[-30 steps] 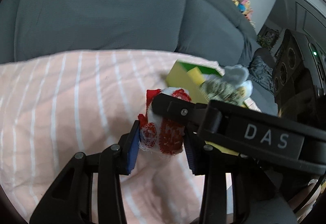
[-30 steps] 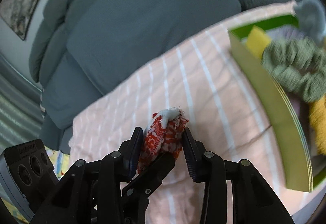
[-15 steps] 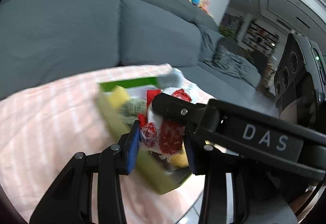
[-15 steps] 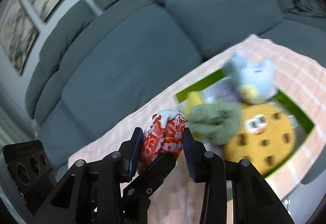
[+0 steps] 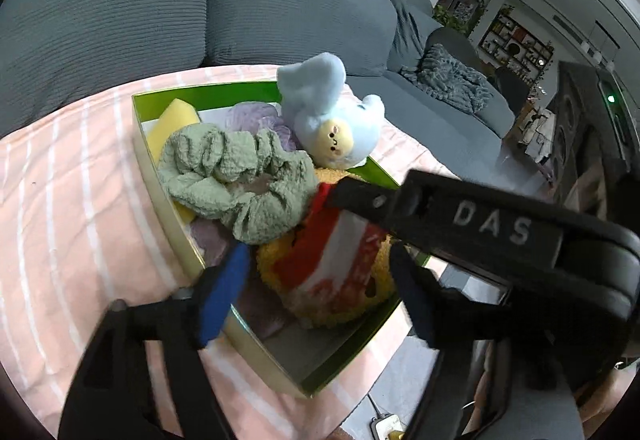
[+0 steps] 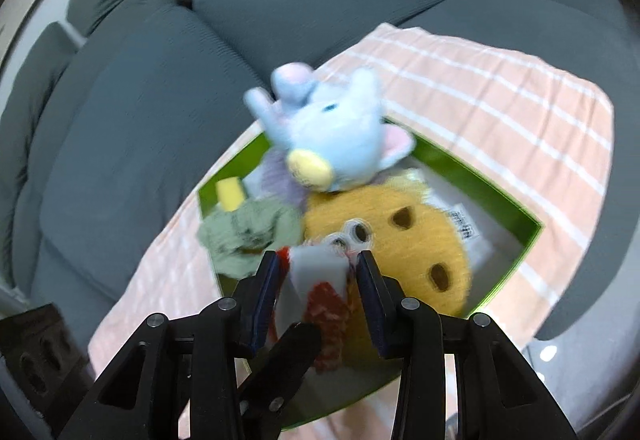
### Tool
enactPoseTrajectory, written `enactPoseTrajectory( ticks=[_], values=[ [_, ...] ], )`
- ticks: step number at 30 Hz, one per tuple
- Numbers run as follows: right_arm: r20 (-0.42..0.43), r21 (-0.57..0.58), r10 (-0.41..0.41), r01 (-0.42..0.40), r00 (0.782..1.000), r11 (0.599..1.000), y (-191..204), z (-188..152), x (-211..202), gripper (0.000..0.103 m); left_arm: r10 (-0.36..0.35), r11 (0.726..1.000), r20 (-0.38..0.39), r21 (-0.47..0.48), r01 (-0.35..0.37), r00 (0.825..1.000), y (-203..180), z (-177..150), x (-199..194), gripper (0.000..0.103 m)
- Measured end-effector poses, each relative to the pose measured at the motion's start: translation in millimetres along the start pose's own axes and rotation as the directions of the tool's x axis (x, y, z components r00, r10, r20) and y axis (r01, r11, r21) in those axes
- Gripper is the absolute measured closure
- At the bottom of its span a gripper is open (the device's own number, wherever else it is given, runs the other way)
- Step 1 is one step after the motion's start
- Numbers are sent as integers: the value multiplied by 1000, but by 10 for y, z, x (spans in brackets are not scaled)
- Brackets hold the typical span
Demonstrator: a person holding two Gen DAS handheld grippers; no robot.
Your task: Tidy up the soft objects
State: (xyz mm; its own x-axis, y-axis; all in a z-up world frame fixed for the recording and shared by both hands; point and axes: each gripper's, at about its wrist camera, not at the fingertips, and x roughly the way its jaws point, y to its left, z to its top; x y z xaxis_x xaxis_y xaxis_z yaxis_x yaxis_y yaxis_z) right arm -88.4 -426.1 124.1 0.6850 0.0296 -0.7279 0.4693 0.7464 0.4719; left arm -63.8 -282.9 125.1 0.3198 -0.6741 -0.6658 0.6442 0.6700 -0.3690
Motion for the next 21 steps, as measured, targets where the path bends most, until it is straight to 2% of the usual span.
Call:
enactPoseTrajectory(
  ticks=[1,3,6,8,11,15,21],
  values=[
    [14,4,-1,1,1000,1000,-13,4,-40,57,8,1000,0,0,-8,1000,-14,0,-27,21],
    [40,6,14,-14,999,1000,-14,-25,-129,44,24,1000,8,8,-24,1000,-48,15,-92,16],
    [93,-3,42,-42,995,999,38,-35,-307,33,44,999,18,28,-45,999,-120,43,-214,16],
    [123,-16,43,-41,991,999,85,-50,-409,30,51,998,37,42,-53,998,-147,50,-306,16],
    [148,-45,34,-27,988,999,157,-73,-510,30,76,996,74,47,-80,994,-166,42,-442,16],
    [150,-32,37,-33,988,999,134,-66,-549,30,57,996,85,62,-63,995,-189,23,-506,16],
    [169,-48,22,-14,985,999,140,-53,-588,30,67,995,98,64,-73,993,-210,-38,-582,16]
  ],
)
